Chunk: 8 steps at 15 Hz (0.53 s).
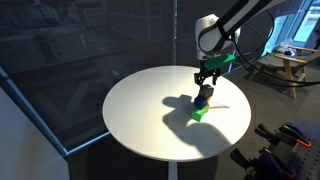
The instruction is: Pick up the gray block and stack it on top of both the blue block and the orange block
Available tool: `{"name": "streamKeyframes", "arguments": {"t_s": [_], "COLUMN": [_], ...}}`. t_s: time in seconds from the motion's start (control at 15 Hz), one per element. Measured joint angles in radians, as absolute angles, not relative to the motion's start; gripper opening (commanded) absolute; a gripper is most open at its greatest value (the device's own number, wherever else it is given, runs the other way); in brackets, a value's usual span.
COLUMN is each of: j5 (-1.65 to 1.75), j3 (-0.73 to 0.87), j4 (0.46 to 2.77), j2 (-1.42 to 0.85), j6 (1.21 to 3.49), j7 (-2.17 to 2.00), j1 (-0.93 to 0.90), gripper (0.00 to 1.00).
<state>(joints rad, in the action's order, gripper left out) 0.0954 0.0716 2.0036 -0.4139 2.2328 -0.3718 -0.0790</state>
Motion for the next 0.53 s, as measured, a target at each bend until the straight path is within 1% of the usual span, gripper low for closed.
{"name": "streamKeyframes", "arguments": {"t_s": [0.53], "j5": [0.095], "j3": [0.078], "j4": [2.005], "j2": [-0.399], "j6": [2.211], "j7": [-0.372], "j1": [-0.077], "gripper": [1.00]}}
